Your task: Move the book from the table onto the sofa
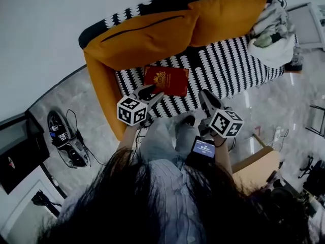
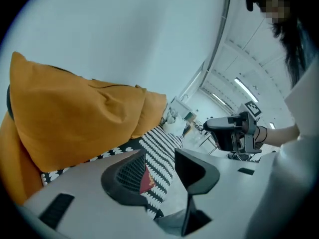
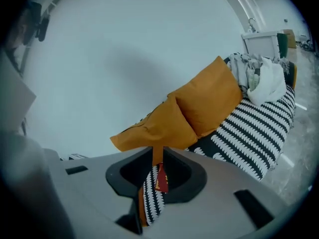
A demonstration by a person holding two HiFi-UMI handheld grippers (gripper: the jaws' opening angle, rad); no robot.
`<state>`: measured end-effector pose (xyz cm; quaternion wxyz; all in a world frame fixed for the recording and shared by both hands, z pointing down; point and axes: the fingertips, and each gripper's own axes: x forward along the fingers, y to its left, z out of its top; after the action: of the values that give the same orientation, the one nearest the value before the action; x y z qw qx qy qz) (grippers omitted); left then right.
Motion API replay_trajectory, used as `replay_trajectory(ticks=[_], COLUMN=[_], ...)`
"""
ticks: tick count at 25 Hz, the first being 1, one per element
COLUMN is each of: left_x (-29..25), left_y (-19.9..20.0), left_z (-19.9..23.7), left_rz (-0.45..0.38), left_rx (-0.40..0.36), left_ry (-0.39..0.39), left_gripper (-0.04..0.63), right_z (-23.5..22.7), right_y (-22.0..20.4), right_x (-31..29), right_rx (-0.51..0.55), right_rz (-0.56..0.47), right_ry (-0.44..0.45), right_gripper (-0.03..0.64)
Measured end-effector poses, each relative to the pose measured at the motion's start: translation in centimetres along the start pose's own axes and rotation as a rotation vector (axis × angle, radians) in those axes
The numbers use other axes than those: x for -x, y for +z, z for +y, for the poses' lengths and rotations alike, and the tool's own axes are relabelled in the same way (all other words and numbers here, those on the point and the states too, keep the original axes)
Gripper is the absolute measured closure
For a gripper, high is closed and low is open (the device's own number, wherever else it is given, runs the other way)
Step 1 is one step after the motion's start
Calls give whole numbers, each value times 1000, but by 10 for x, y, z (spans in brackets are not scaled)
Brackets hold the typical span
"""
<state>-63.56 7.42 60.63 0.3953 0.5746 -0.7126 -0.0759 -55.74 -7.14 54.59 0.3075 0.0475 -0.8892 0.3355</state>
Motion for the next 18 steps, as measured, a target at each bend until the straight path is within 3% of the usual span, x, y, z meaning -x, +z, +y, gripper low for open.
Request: replay_trajectory(ticks=[7, 18], left_x=[15, 6], left_y=[36, 44], left_z=[-46, -117], left_rz=[6, 49], left_rx=[-151, -211], left_ry=[-70, -247], left_gripper=[407, 416], right_z=[8, -13], right_y=[14, 10], right_x=[46, 93], right_rx=[-2, -84], right_rz=[-70, -177], right_ry=[-21, -97], right_gripper=[549, 554])
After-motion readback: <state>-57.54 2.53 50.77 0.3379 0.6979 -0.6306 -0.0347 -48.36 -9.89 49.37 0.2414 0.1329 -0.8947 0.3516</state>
